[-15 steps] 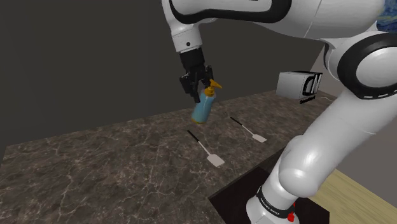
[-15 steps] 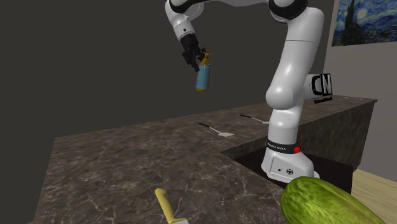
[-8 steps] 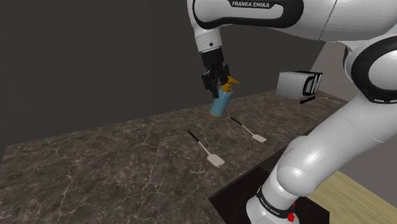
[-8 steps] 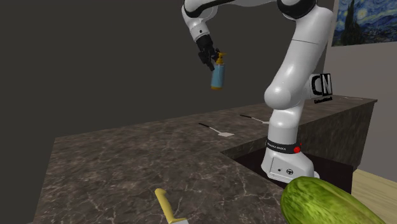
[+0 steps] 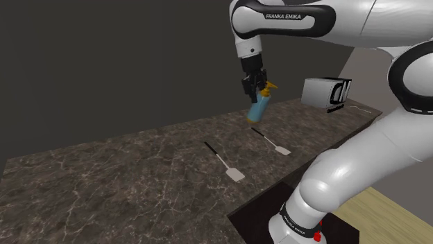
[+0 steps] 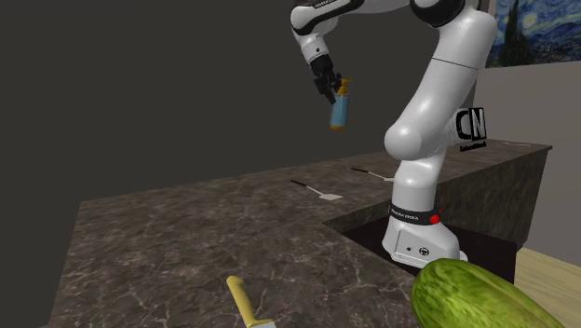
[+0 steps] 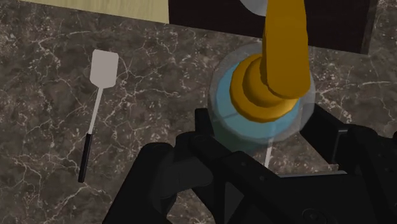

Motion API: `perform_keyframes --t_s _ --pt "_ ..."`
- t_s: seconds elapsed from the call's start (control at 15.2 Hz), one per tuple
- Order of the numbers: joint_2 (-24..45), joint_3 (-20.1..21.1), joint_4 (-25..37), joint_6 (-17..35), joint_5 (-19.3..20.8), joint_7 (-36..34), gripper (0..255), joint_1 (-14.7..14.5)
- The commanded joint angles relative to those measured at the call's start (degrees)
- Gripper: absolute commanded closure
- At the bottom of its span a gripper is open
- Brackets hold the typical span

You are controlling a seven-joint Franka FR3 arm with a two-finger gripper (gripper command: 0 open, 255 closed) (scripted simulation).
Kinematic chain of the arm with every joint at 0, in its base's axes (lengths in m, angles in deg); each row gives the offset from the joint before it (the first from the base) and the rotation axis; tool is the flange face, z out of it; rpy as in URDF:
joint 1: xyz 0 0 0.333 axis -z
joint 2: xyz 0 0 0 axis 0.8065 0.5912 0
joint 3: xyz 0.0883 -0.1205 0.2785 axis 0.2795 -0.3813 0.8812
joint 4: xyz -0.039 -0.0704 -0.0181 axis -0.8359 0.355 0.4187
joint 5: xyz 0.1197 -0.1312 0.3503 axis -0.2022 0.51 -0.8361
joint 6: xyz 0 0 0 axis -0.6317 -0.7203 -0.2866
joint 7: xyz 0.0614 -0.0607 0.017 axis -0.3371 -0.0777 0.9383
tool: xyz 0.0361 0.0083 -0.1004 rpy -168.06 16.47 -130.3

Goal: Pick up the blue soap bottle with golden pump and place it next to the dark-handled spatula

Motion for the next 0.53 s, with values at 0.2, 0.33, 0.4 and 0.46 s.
perform_keyframes --t_s 0.2,0.33,0.4,0.46 --pt "0.1 -4.9 -0.3 2.1 4.6 7.4 255 2.8" --pt "0.4 -6.8 0.0 3.1 6.3 10.2 255 3.9" --pt "0.7 -7.7 0.2 3.6 7.1 11.6 255 4.4" --pt "1.0 -8.7 0.4 4.1 7.9 13.0 255 5.0"
